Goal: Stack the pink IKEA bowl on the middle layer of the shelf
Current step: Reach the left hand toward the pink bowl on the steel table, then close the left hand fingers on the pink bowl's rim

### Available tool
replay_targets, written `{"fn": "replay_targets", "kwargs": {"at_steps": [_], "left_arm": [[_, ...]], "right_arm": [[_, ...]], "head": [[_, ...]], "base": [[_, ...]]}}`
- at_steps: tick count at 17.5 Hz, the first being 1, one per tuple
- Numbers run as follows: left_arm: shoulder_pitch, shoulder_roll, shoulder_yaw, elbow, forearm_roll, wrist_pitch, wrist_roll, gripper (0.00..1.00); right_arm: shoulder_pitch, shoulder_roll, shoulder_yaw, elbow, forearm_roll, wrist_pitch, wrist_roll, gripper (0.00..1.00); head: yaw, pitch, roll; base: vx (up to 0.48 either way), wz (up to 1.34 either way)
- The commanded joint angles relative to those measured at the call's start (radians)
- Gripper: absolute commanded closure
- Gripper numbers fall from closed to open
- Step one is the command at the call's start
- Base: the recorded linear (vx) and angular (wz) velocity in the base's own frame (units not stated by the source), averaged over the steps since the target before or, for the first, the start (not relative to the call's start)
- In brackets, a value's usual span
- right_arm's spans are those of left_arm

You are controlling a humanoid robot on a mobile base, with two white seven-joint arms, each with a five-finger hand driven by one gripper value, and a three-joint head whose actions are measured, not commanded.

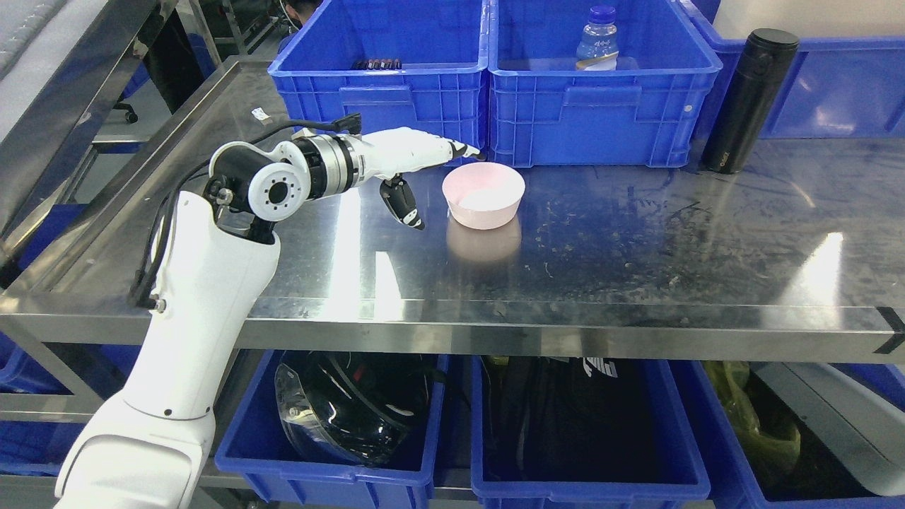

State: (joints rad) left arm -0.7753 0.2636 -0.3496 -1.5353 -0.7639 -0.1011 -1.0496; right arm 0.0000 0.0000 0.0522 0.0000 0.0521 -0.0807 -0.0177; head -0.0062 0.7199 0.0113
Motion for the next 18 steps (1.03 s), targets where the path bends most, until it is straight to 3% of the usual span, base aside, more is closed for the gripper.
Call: {"fn": "replay_targets", "kwargs": {"at_steps": [1,4,18], "left_arm": [[-0.070,-0.142,-0.120,0.207,-0.156,-0.006,-0.013,0.04],[-0.100,-0.196,-0.120,0.283,-0.158,-0.017,-0.007,0.07],[-0.156,-0.214,-0.154,0.431,-0.225,-0.034,-0.013,0.30]], "right_arm": [[0.003,-0.017,0.000,-0.017,0.000,-0.001,-0.001,0.00],[0.003,-0.017,0.000,-0.017,0.000,-0.001,-0.001,0.00],[0.003,-0.017,0.000,-0.017,0.000,-0.001,-0.001,0.00]], "head": [[0.0000,0.000,0.000],[0.0000,0.000,0.000],[0.0000,0.000,0.000]], "base": [[0.000,0.00],[0.000,0.00],[0.000,0.00]]}}
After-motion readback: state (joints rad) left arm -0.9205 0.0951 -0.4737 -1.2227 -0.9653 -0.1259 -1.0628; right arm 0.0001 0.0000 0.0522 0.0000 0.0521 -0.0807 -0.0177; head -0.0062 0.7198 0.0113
